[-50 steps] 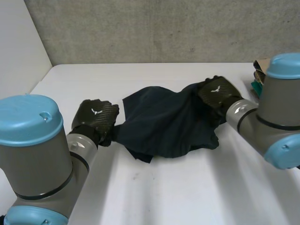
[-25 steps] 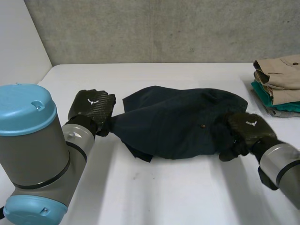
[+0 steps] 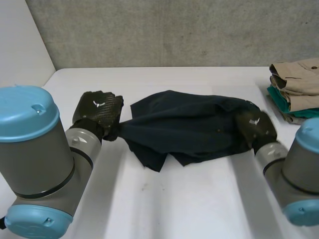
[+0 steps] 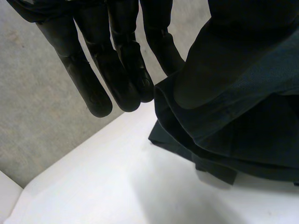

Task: Fold the laundry.

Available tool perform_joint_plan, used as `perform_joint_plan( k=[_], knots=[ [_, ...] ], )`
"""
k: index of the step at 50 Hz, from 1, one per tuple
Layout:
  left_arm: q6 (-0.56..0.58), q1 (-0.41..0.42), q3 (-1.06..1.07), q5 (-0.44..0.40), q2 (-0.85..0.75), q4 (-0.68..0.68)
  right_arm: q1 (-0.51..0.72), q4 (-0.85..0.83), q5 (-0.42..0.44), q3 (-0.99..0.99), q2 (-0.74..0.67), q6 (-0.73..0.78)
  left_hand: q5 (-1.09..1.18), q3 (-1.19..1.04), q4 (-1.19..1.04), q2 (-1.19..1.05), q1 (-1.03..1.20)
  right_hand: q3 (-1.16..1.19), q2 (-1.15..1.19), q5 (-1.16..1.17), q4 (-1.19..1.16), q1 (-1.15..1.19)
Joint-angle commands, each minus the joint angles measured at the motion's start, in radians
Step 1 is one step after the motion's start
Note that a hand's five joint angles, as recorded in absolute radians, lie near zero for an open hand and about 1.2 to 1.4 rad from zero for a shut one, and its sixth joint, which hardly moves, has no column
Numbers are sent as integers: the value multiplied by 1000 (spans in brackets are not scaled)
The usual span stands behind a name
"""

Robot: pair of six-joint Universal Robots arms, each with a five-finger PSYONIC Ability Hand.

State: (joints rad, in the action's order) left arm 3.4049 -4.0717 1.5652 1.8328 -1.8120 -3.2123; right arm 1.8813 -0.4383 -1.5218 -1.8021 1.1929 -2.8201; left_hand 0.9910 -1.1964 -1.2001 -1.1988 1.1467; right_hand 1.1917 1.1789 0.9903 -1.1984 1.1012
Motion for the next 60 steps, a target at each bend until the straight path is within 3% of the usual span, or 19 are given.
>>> perform_joint_plan(
  k=[1, 9, 16, 21, 30, 35, 39, 46, 47, 48, 49, 50, 51, 52, 53, 60],
  knots=[
    [8, 2, -48, 0, 121, 2, -4, 221, 40, 146, 293, 148, 231, -200, -196, -197, 250, 205, 217, 231, -198, 295],
    [11, 4, -192, 0, 322, 6, -14, 602, 143, 505, 373, 179, 231, -200, -196, -197, 250, 205, 217, 231, -198, 295],
    [20, 4, -330, -7, 439, 19, -5, 697, 140, 725, 453, 189, 231, -200, -196, -197, 250, 205, 217, 231, -198, 295],
    [45, 2, -373, -40, 421, 26, -14, 763, 170, 791, 435, 191, 231, -200, -196, -197, 250, 205, 217, 231, -198, 295],
    [155, -21, -422, -46, 146, -6, 1, 745, 161, 799, 225, 191, 231, -200, -196, -197, 250, 205, 217, 231, -198, 295],
    [223, -79, -511, -50, -48, -127, 32, 597, 94, 834, 48, 189, 231, -200, -196, -197, 250, 205, 217, 231, -198, 295],
    [254, -122, -640, -72, -223, -244, 64, 327, -44, 866, -115, 199, 231, -200, -196, -197, 250, 205, 217, 231, -198, 295],
    [278, -147, -977, -142, -555, -363, 81, -112, -104, 871, -301, 218, 231, -200, -196, -197, 250, 205, 217, 231, -198, 295],
    [278, -153, -1010, -145, -588, -366, 84, -187, -101, 879, -341, 222, 231, -200, -196, -197, 250, -187, -174, -160, 193, -96],
    [278, -165, -1065, -147, -642, -369, 87, -212, -101, 882, -358, 228, 158, -128, -124, -125, 177, -670, -657, -643, 677, -580],
    [278, -165, -1086, -145, -665, -368, 88, -215, -103, 888, -375, 237, -232, 263, 266, 265, -213, -1017, -1004, -990, 1024, -927],
    [278, -167, -1105, -144, -684, -368, 90, -209, -104, 895, -387, 252, -712, 743, 747, 746, -693, -1017, -1004, -990, 1024, -927],
    [278, -170, -1116, -142, -696, -368, 90, -179, -109, 908, -404, 275, -991, 1022, 1026, 1024, -972, -1017, -1004, -990, 1024, -927],
    [277, -171, -1116, -138, -708, -368, 90, -157, -110, 909, -404, 286, -860, 891, 895, 894, -842, -1017, -1004, -990, 1024, -927],
    [277, -171, -1110, -136, -710, -366, 91, -134, -110, 909, -406, 289, -977, 1008, 1012, 1011, -958, -1017, -1004, -990, 1024, -927],
    [269, -168, -891, -101, -610, -359, 81, 114, -72, 827, -317, 291, -991, 1022, 1026, 1024, -972, -1017, -1004, -990, 1024, -927]
  ],
)
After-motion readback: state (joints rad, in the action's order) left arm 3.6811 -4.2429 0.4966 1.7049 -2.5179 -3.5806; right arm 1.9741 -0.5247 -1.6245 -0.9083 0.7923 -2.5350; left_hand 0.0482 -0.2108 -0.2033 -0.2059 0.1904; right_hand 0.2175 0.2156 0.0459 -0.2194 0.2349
